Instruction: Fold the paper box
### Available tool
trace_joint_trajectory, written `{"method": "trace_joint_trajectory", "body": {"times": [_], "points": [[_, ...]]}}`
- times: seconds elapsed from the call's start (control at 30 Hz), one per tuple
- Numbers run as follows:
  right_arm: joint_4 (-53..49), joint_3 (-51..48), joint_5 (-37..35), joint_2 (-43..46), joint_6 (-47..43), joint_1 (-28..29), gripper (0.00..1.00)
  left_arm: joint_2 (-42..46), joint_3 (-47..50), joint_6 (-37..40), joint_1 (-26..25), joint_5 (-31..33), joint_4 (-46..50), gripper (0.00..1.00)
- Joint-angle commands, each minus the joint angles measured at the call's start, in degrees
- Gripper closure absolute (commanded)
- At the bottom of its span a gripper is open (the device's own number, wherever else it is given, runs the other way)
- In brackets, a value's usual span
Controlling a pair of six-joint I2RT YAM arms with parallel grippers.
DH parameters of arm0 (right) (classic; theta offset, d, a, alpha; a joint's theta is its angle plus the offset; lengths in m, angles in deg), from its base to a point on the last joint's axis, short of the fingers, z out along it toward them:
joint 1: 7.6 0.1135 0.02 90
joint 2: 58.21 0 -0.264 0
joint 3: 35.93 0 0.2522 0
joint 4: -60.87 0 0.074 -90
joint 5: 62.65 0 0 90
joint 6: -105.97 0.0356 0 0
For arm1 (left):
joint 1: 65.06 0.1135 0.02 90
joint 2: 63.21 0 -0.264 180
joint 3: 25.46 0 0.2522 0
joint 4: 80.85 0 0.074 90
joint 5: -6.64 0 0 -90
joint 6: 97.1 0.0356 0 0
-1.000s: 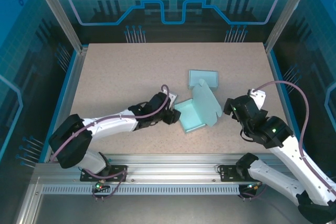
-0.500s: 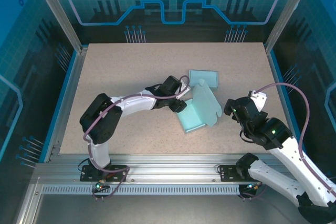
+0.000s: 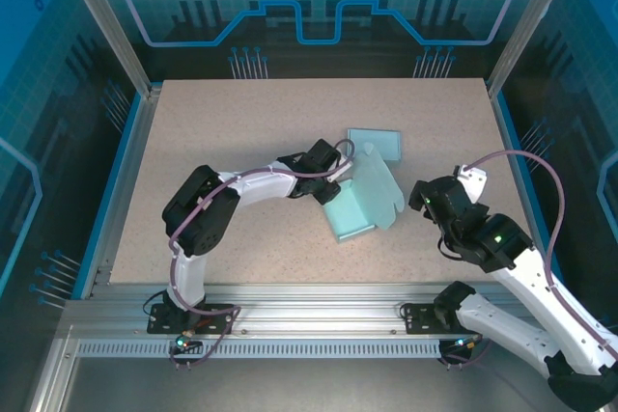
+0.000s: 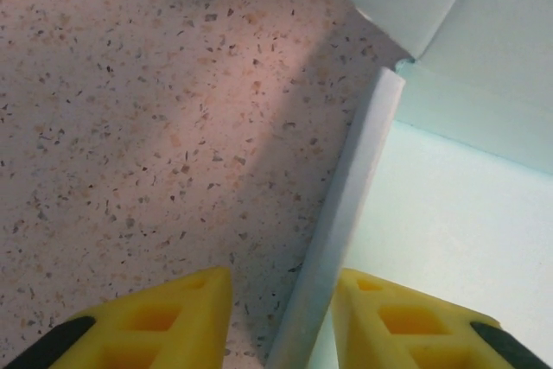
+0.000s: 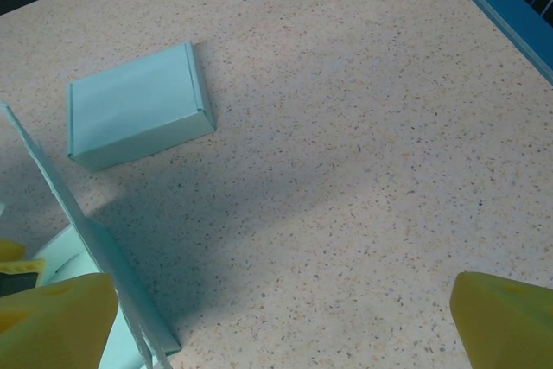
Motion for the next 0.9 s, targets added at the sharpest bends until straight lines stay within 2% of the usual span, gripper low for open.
{"method": "trace_joint_trajectory", "body": {"times": [0.0,0.27,0.43,0.57,0.67,0.73,0.87], "points": [[4.0,-0.3,2.2,-0.3,-0.3,-0.9,0.00,0.9,2.5,-4.1,-0.1,4.1,-0.3,0.67],[12.2,0.7,16.5,-6.3,-4.4,-2.9,0.00,6.3,10.2,-18.6,0.5,15.1,-0.3,0.84],[18.0,2.1,27.7,-12.1,-7.4,-5.4,0.01,10.4,14.2,-27.4,1.1,16.5,2.3,0.84],[21.4,3.9,34.9,-18.0,-9.8,-7.4,0.10,12.9,16.0,-33.0,0.9,17.0,5.1,0.81],[22.8,5.4,37.9,-21.8,-11.7,-8.4,0.14,14.9,18.6,-36.4,0.9,14.7,4.4,0.76],[23.9,6.0,39.5,-23.9,-12.6,-9.0,0.16,16.3,20.8,-37.9,1.0,11.2,1.7,0.71],[25.8,6.5,41.1,-27.7,-14.5,-9.7,0.25,18.8,22.0,-38.7,1.0,5.0,-2.7,0.66]]}}
